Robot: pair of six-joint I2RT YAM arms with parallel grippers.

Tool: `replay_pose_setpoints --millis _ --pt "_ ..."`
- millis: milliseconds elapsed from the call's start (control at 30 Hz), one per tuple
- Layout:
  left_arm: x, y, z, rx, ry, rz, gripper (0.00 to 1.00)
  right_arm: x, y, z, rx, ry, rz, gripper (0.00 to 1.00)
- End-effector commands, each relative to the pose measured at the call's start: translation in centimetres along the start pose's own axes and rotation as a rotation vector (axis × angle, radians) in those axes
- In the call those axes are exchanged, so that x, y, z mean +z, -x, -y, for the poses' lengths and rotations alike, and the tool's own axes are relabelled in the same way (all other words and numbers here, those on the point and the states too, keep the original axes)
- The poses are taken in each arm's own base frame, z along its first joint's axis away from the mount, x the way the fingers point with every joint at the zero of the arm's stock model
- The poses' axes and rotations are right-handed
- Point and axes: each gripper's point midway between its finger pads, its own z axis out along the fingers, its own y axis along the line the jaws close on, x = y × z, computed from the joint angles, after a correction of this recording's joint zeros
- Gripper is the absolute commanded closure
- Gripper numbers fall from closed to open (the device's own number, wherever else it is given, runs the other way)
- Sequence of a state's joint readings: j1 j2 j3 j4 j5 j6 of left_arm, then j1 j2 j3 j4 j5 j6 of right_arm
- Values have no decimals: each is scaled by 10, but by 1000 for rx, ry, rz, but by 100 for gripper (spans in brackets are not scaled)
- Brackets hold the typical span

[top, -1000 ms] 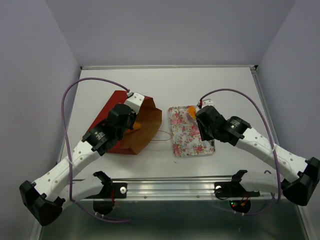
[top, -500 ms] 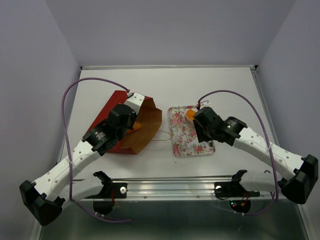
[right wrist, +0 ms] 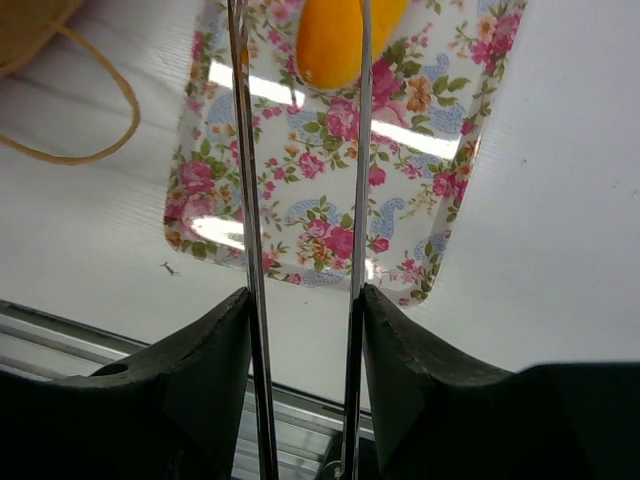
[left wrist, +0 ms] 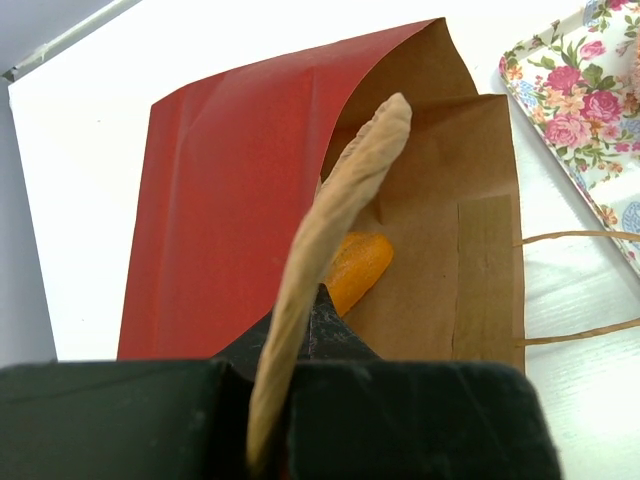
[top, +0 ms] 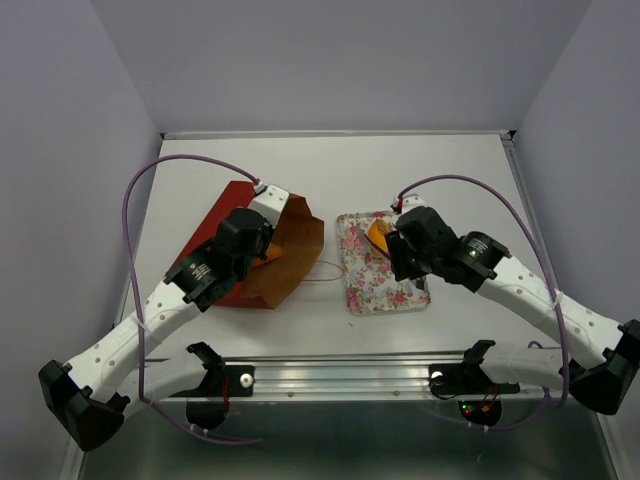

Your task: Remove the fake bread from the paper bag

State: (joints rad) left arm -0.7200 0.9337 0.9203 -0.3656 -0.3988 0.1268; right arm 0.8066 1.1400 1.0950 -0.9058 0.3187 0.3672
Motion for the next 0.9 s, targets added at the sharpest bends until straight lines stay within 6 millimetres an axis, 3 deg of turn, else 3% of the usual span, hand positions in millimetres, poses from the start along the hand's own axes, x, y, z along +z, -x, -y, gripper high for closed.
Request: replay_pose_setpoints --millis 0,167,367,500,600,733,767,867 --pt "-12 33 -8 -50 19 93 100 -45 48 -29 -29 217 183 50" --pt "-13 33 -8 -54 19 95 100 -65 56 -53 -82 383 231 51" --pt "-15 36 -9 -58 18 105 100 -68 62 -96 -148 606 252 50" --pt "-13 35 -7 -55 10 101 100 -57 76 -127 -131 720 270 50" --pt "-12 34 -6 -53 9 99 100 -29 85 -151 -109 763 231 50" --pt "-12 34 -3 -50 -1 99 100 -6 98 -163 -90 753 225 48" --pt "-12 33 -3 -51 0 96 100 8 96 -166 -75 736 197 46" --pt "-10 32 -2 -46 -5 91 100 21 107 -174 -49 726 197 46"
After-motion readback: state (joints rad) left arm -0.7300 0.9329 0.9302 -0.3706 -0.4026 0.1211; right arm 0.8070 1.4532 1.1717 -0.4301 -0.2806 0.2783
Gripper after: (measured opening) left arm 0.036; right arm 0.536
